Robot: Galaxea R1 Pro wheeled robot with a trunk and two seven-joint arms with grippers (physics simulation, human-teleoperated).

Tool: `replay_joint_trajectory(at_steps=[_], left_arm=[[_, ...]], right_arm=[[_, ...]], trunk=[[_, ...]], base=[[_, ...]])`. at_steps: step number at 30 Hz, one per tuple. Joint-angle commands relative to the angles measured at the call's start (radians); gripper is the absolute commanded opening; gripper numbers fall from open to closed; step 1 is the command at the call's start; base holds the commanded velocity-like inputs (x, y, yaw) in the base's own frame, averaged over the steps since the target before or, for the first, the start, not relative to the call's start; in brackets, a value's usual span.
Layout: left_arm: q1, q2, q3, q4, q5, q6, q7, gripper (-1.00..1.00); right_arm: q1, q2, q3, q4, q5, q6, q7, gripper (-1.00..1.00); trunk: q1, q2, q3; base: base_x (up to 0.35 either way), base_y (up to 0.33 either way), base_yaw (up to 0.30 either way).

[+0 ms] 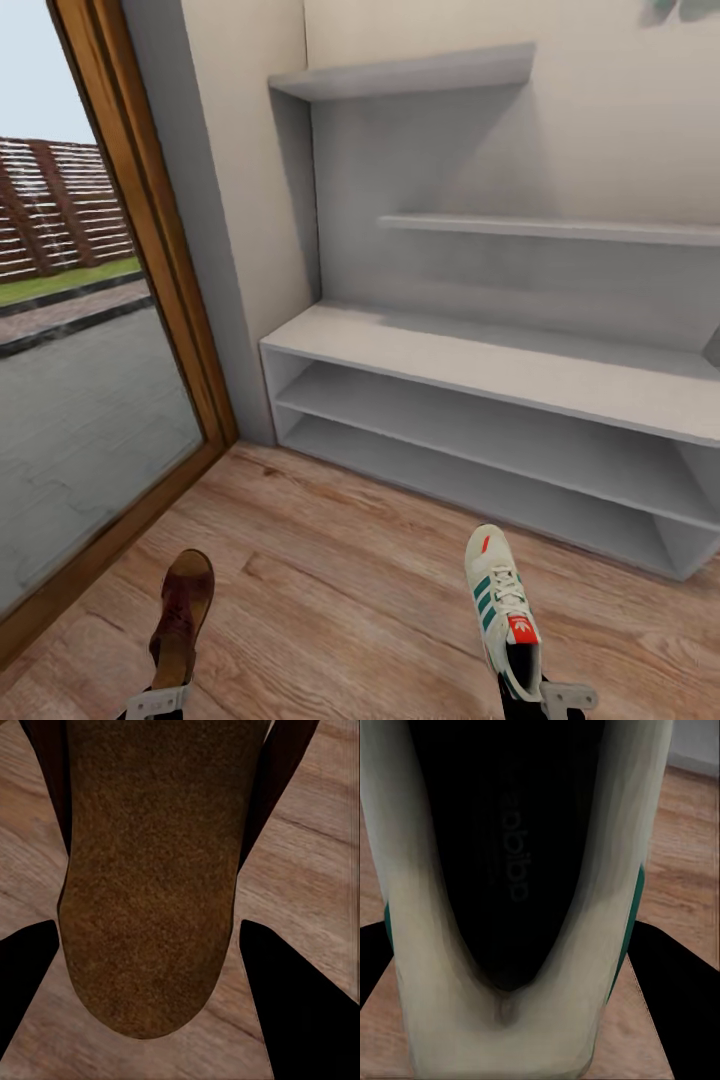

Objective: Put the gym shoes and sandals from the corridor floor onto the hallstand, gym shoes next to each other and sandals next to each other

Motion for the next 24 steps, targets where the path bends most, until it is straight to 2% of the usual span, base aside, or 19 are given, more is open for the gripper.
replay_joint_trajectory(at_steps=[1, 10, 21, 24], left_arm=[[-0.001, -0.001, 0.008, 0.000, -0.004, -0.004, -0.008, -1.00], [-0.001, -0.001, 0.008, 0.000, -0.005, -0.004, -0.008, -1.00], [-0.001, -0.001, 0.008, 0.000, -0.006, -0.004, -0.008, -1.00], [-0.001, -0.001, 0.008, 0.000, -0.006, -0.004, -0.008, -1.00]], right_arm=[[-0.001, 0.000, -0.005, 0.001, 0.000, -0.003, 0.005, -1.00], [-0.001, 0.000, -0.005, 0.001, 0.000, -0.004, 0.005, -1.00], [-0.001, 0.000, -0.004, 0.000, 0.001, -0.003, 0.005, -1.00], [-0.001, 0.000, -0.004, 0.000, 0.000, -0.003, 0.005, -1.00]], trunk=[[0.004, -0.008, -0.004], [0.038, -0.071, -0.032], [0.043, -0.073, -0.075], [0.043, -0.073, -0.075]], base=[[0.000, 0.000, -0.264], [0.000, 0.000, -0.264], [0.000, 0.000, -0.265], [0.000, 0.000, -0.265]])
